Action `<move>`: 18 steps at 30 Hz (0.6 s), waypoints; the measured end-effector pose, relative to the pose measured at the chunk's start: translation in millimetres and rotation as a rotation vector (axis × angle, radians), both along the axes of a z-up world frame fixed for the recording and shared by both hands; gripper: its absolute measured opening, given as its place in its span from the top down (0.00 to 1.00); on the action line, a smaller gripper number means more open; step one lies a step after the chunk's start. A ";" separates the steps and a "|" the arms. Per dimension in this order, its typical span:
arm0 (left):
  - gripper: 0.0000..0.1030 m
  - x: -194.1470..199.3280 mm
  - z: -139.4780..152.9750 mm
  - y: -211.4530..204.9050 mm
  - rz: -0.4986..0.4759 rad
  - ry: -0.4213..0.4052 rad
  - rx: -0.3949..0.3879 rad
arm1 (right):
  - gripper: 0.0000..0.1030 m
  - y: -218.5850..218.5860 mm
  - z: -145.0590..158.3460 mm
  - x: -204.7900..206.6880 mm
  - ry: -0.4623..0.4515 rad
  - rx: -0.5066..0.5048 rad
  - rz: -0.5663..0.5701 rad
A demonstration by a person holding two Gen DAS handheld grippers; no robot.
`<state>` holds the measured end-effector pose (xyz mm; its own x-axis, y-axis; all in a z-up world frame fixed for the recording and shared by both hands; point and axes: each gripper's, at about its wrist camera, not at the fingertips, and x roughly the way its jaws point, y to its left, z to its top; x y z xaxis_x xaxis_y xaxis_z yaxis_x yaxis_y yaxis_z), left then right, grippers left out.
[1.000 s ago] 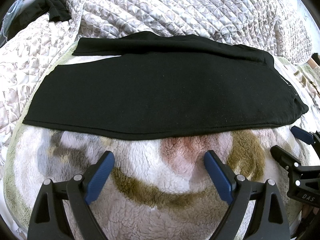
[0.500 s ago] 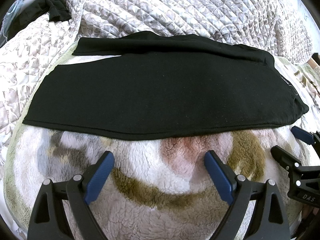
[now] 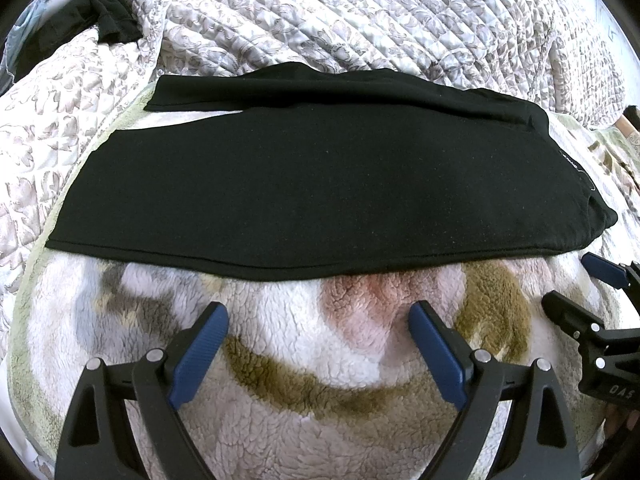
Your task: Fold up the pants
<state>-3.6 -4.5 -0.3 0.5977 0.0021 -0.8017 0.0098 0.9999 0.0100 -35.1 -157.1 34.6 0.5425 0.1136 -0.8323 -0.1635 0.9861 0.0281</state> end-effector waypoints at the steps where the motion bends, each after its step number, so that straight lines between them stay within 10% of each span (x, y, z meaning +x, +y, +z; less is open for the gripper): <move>1: 0.09 0.0 0.0 -0.1 0.000 0.000 0.001 | 0.15 -0.2 0.0 -0.2 0.001 0.002 0.003; 18: 0.09 1.6 -0.8 0.9 0.000 0.001 -0.005 | 0.15 -0.4 -0.2 -3.7 -0.009 -0.001 0.046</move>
<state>-2.0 -3.6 -1.0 0.5968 -0.0018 -0.8024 0.0098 0.9999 0.0051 -38.8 -157.5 34.4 0.5445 0.1375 -0.8274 -0.2089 0.9776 0.0249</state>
